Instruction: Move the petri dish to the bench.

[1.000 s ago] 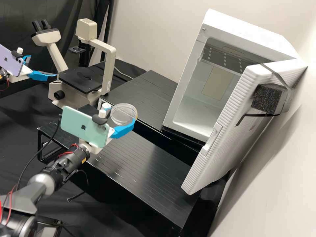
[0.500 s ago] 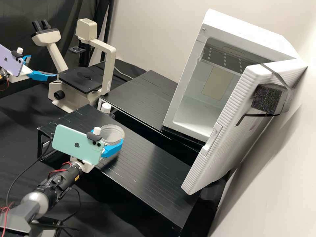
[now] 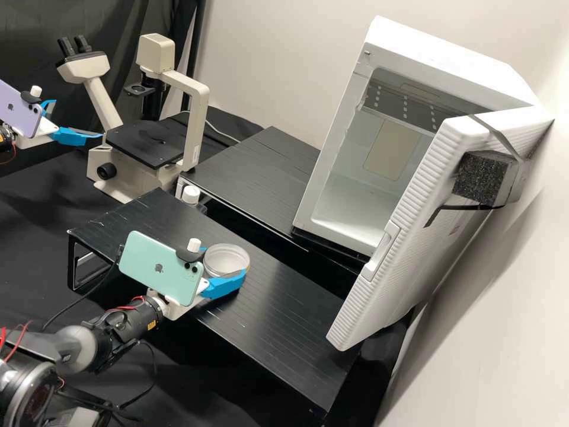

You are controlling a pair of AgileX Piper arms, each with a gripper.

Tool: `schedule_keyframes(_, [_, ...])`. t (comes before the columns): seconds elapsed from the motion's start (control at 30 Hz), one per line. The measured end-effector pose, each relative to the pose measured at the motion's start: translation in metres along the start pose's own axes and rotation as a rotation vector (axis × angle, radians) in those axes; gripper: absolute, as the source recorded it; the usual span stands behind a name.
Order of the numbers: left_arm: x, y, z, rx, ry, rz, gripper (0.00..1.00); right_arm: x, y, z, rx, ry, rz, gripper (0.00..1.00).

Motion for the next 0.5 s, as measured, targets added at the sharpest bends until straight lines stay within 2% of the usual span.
schedule_keyframes(0.13, [0.0, 0.0, 0.0, 0.0, 0.0, 0.0, 1.0, 0.0024, 0.0007, 0.0021, -0.018, -0.006, 0.011, 0.0])
schedule_keyframes(0.33, [0.0, 0.0, 0.0, 0.0, 0.0, 0.0, 1.0, 0.0034, 0.0001, 0.0016, -0.009, 0.001, 0.015, 0.0])
schedule_keyframes(0.37, [0.0, 0.0, 0.0, 0.0, 0.0, 0.0, 1.0, 0.0033, -0.0001, 0.001, -0.008, 0.004, 0.015, 1.0])
schedule_keyframes(0.5, [0.0, 0.0, 0.0, 0.0, 0.0, 0.0, 1.0, 0.0028, -0.0018, -0.0006, 0.002, 0.01, 0.007, 1.0])
